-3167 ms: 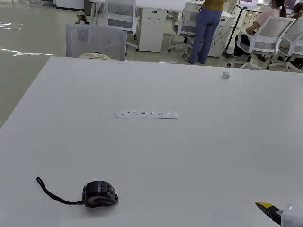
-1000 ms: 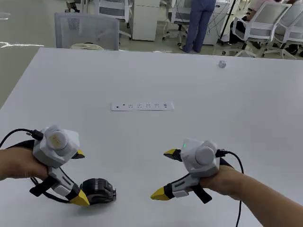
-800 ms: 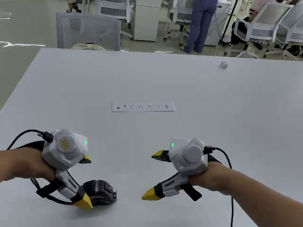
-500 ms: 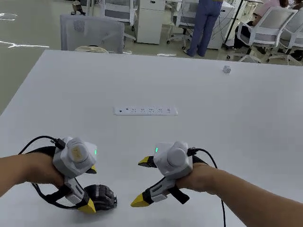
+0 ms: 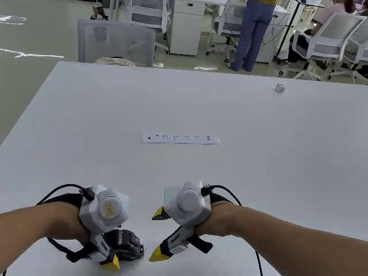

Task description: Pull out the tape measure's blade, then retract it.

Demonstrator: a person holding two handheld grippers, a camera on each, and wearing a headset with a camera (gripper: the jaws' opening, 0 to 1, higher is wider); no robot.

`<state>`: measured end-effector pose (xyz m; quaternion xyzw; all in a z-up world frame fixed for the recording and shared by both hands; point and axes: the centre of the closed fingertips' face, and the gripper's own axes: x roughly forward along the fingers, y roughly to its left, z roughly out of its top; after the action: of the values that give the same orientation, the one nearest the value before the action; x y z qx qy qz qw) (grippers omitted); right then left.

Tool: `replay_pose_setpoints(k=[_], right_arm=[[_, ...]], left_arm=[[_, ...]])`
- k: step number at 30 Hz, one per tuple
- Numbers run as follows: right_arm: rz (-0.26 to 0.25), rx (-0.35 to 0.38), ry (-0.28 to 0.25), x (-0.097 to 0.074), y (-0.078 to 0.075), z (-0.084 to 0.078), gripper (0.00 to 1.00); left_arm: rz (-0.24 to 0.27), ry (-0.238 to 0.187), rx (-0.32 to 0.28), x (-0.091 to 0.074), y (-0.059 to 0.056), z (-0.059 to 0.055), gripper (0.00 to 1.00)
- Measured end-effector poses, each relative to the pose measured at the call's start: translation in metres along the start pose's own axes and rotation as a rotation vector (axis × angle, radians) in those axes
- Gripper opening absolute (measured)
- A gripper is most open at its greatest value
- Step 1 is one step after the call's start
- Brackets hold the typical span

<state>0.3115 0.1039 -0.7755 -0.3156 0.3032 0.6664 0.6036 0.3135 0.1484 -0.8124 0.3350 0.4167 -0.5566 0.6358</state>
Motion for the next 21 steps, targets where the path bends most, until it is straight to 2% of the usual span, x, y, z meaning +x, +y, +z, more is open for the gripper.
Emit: replay_pose_setpoints(k=[1, 2, 5, 14, 21], right_arm=[[0.007, -0.007, 0.008, 0.003, 0.0, -0.001, 0.55], [0.009, -0.011, 0.012, 0.005, 0.0, -0.001, 0.54], [0.027, -0.015, 0.018, 0.009, 0.001, -0.001, 0.5], [0.051, -0.032, 0.064, 0.025, 0.001, -0.01, 0.43], [0.059, -0.018, 0.089, 0.036, 0.001, -0.019, 0.37]], left_arm=[[-0.031, -0.008, 0.018, 0.002, -0.004, 0.003, 0.37], [-0.009, -0.005, 0.012, 0.0, -0.002, 0.001, 0.38], [-0.012, -0.032, -0.006, -0.003, 0.001, 0.002, 0.37], [-0.017, -0.046, -0.008, -0.002, -0.002, 0.003, 0.37], [-0.014, -0.054, -0.017, -0.003, -0.005, 0.001, 0.37]])
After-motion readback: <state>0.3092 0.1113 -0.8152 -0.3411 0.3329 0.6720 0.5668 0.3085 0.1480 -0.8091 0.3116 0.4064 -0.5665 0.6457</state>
